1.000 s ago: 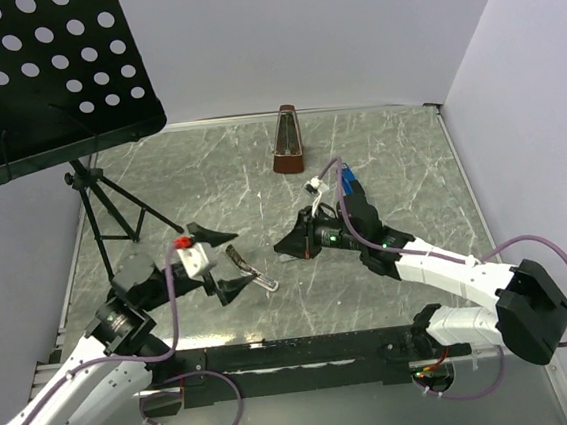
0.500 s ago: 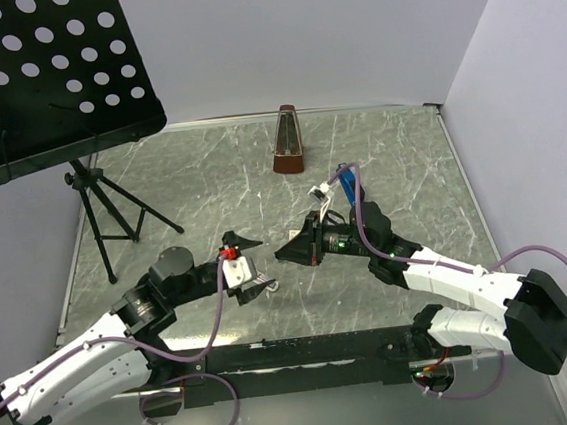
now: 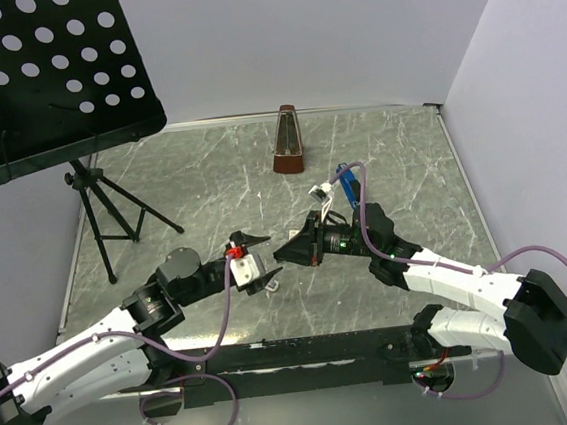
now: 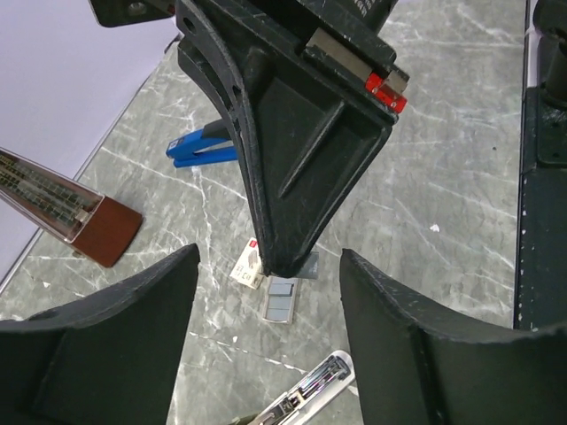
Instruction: Load the staples into the stapler
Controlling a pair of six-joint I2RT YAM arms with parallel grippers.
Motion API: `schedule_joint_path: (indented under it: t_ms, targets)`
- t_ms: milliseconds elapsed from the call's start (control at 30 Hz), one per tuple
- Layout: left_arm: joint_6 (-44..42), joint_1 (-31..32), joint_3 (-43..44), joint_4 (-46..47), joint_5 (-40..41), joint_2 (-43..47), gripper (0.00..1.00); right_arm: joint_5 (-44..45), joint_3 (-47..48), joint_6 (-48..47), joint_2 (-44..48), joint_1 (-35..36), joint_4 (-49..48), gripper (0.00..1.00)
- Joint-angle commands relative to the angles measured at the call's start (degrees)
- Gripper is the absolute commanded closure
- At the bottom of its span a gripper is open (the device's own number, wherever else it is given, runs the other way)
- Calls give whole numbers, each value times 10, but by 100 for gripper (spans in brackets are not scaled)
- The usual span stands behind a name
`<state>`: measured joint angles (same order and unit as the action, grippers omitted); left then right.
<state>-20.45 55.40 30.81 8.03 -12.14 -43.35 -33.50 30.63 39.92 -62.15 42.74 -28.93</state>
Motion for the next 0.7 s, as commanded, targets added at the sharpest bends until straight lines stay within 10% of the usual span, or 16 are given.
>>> schedule_joint_path:
  t_ms: [0, 667]
  targets:
    - [-3, 4, -3, 31, 3, -10, 33, -12, -5, 6, 5, -2, -43, 83]
    - [4, 4, 2, 22, -3, -34, 65, -19, -7, 12, 11, -2, -49, 83]
